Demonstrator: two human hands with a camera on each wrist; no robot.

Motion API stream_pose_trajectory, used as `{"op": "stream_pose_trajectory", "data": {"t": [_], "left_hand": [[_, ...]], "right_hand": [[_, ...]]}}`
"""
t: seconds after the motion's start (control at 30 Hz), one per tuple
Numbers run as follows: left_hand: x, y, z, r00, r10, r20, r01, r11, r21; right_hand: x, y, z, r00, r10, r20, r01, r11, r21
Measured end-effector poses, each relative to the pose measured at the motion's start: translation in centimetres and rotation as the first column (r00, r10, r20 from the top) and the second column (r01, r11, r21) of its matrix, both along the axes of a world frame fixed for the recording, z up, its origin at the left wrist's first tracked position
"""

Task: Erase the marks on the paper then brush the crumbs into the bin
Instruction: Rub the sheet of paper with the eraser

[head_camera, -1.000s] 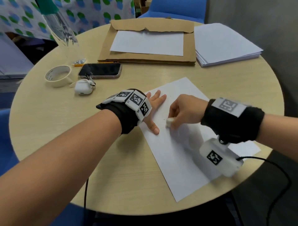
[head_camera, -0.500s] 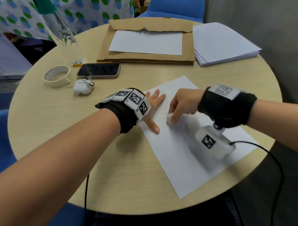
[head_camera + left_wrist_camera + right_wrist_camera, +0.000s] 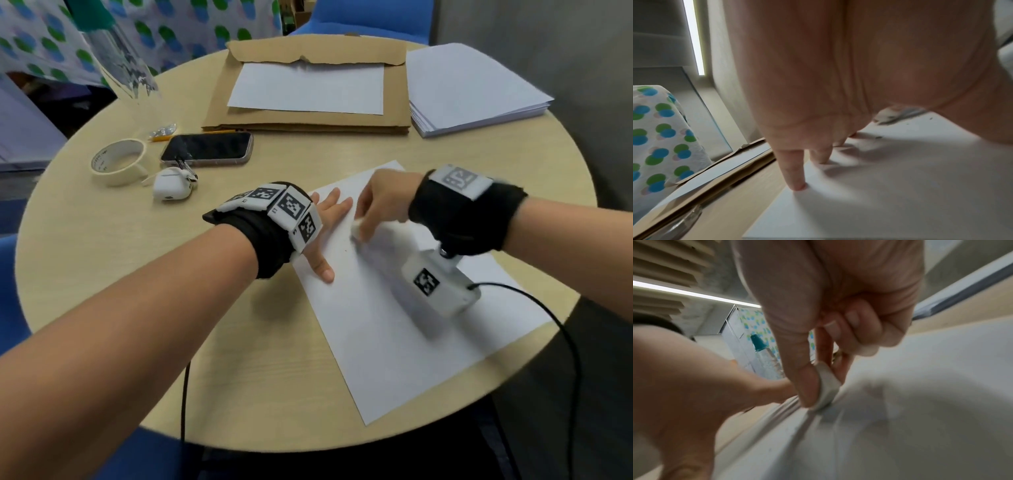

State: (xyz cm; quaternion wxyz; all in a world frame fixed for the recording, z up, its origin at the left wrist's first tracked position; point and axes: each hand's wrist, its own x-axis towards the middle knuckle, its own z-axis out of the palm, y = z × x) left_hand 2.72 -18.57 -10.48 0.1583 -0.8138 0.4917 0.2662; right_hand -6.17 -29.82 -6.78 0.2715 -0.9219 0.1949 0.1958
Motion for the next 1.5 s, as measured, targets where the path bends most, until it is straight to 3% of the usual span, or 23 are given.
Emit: {"op": "stream_pose_trajectory", "data": {"t": [0.13,0.3,0.47,0.57,0.73,0.93,1.03,1.17,1.33,1.4,1.5], "left_hand": [[0.1,0.0,-0.2,1.000,0.003,0.001,-0.003,1.000,-0.008],[0.1,-0.5,-0.2,0.999,-0.029,0.020,0.029,0.999,0.019],[0.2,-0.5,-0.1,1.000,-0.018,-0.011,0.018,1.000,0.007],[0.2,-0.4,-0.1,1.000,-0.014,-0.006,0.014,1.000,0.003],[-0.2,-0.6,0.0,0.999,-0.029,0.018,0.028,0.999,0.038],[-0.1,-0.4,0.0,1.000,0.000,0.004,0.000,1.000,0.020],[-0.2,-0.4,0.2,1.000,-0.001,0.005,0.001,1.000,0.011],[-0.4,-0.5,0.3,1.000,-0.011,-0.003,0.011,1.000,0.019],[-0.2,-0.3,0.3,1.000,0.006,-0.029,-0.006,1.000,-0.009],[-0.2,-0.3,0.3,1.000,0.004,-0.028,-0.004,1.000,-0.016],[-0.4,-0.2,0.6,1.000,-0.016,-0.021,0.016,1.000,-0.006]], "right_hand": [[-0.6,0.3,-1.0,0.991,-0.051,0.123,0.052,0.999,-0.004],[-2.6,0.9,-1.3,0.993,0.101,-0.063,-0.095,0.990,0.100],[0.3,-0.7,-0.2,0.992,-0.093,0.080,0.092,0.996,0.023],[-0.5,0.0,-1.2,0.984,-0.103,0.143,0.101,0.995,0.026],[-3.3,1.6,-1.7,0.994,0.091,-0.059,-0.080,0.983,0.168],[0.2,-0.6,-0.3,0.983,-0.161,0.092,0.154,0.985,0.078],[-0.7,0.0,-1.4,0.988,-0.123,0.099,0.114,0.990,0.084],[-2.0,0.7,-1.6,0.999,-0.031,-0.025,0.035,0.988,0.152],[0.6,-1.3,-0.5,0.969,-0.223,0.108,0.216,0.973,0.078],[0.4,-0.4,-1.1,0.975,-0.191,0.112,0.182,0.980,0.086],[-1.5,2.3,-2.1,0.999,-0.020,0.031,0.014,0.985,0.175]]}}
